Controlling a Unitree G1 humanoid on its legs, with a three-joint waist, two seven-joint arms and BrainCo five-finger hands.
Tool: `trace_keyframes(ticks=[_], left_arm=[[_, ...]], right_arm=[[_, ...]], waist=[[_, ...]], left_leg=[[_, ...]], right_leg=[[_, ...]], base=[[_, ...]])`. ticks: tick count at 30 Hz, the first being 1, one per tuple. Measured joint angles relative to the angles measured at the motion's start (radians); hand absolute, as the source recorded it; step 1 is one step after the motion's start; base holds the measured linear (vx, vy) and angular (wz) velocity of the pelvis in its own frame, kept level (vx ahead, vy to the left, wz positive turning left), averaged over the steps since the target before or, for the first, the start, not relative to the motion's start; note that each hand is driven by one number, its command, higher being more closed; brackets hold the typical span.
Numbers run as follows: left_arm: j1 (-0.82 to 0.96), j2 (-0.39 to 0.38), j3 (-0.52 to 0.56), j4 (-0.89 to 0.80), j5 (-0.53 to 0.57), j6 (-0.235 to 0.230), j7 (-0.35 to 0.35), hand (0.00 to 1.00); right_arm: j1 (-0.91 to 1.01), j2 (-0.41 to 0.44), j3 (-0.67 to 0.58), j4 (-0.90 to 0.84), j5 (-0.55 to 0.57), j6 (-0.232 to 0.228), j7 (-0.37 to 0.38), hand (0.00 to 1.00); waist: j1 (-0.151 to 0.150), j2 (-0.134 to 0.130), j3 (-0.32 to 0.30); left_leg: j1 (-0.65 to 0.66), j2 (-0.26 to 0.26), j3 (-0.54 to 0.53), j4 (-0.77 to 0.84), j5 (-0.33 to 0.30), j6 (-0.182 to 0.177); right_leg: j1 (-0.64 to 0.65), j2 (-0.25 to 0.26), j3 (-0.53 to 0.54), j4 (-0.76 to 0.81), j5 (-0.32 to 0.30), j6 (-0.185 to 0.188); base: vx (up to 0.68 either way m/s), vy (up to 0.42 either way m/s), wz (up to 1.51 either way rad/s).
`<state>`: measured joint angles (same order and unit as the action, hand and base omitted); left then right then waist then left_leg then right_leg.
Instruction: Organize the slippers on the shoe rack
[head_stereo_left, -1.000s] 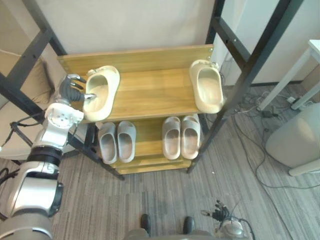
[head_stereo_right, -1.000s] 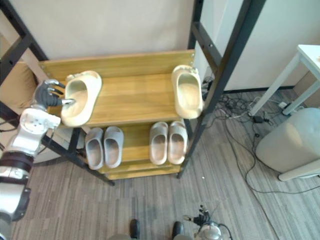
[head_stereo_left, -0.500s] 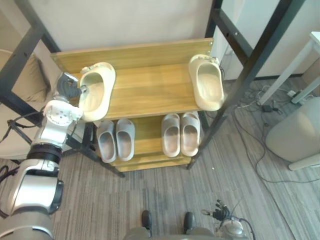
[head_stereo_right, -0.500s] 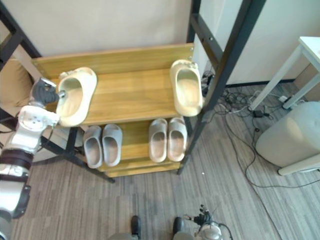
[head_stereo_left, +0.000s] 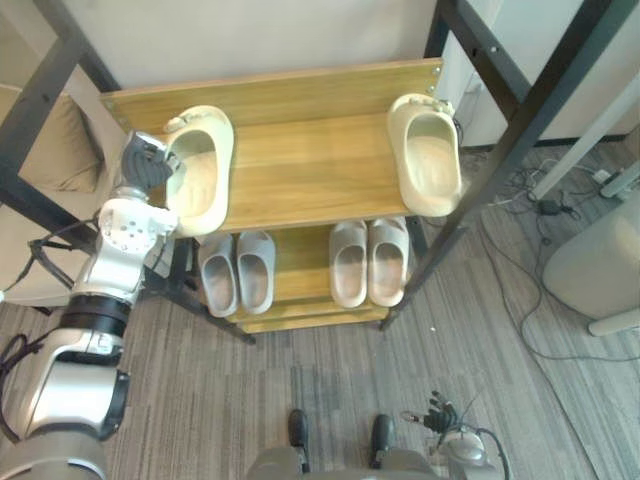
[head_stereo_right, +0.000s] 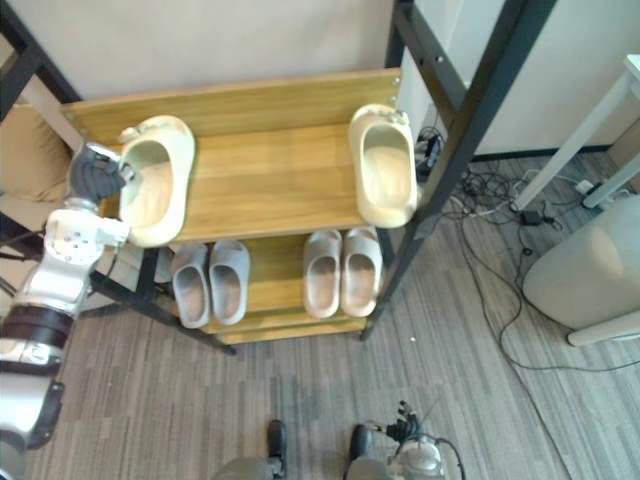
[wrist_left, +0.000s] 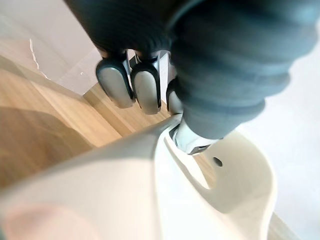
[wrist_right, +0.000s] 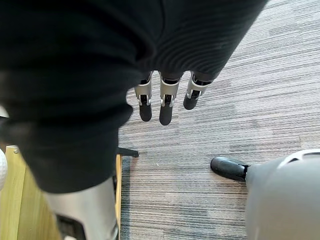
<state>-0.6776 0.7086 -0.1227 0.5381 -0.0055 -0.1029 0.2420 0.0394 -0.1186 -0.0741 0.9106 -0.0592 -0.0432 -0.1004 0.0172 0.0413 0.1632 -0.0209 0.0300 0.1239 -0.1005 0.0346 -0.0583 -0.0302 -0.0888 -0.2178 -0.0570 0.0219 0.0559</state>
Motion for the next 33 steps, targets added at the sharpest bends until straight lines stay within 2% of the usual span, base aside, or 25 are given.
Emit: trace_keyframes(ticks=[4, 12, 25, 26, 33], left_arm=[[0.008, -0.036, 0.008, -0.052, -0.021, -0.003, 0.034, 1.00], [0.009, -0.089, 0.007, -0.130, -0.039, -0.020, 0.040, 1.00], [0.005, -0.140, -0.038, -0.136, -0.062, -0.020, 0.057, 1.00], [0.002, -0.140, -0.040, -0.136, -0.067, -0.020, 0.059, 0.00], [-0.011, -0.139, -0.041, -0.136, -0.067, -0.020, 0.074, 0.00]], right_arm=[[-0.002, -0.001, 0.002, 0.001, 0.000, 0.000, -0.001, 0.00], [-0.011, -0.002, 0.009, 0.001, 0.000, 0.000, -0.020, 0.00], [-0.022, -0.007, 0.039, 0.001, 0.000, 0.001, -0.027, 0.00], [-0.022, -0.007, 0.039, 0.001, 0.000, 0.002, -0.028, 0.00], [-0.022, -0.009, 0.038, 0.001, 0.001, 0.003, -0.030, 0.00]], waist=[[-0.006, 0.005, 0.005], [-0.025, 0.009, 0.013], [-0.043, 0.033, 0.026], [-0.046, 0.033, 0.026], [-0.055, 0.047, 0.034]], left_leg=[[-0.003, -0.008, -0.008, 0.000, 0.002, 0.003], [-0.003, -0.011, -0.023, 0.000, 0.003, 0.005], [-0.008, -0.012, -0.024, 0.000, 0.003, 0.005], [-0.012, -0.012, -0.023, 0.000, 0.003, 0.005], [-0.015, -0.012, -0.022, 0.000, 0.003, 0.005]], right_leg=[[0.010, -0.006, -0.011, -0.017, 0.010, 0.002], [0.016, -0.008, -0.023, -0.019, 0.010, 0.002], [0.012, -0.008, -0.023, -0.025, 0.013, 0.000], [0.011, -0.008, -0.023, -0.031, 0.017, 0.000], [0.005, -0.008, -0.017, -0.031, 0.019, -0.002]], base=[[0.00, 0.016, 0.06], [0.00, 0.005, 0.04], [0.00, 0.000, 0.00], [0.00, 0.000, 0.00], [0.00, 0.002, -0.02]])
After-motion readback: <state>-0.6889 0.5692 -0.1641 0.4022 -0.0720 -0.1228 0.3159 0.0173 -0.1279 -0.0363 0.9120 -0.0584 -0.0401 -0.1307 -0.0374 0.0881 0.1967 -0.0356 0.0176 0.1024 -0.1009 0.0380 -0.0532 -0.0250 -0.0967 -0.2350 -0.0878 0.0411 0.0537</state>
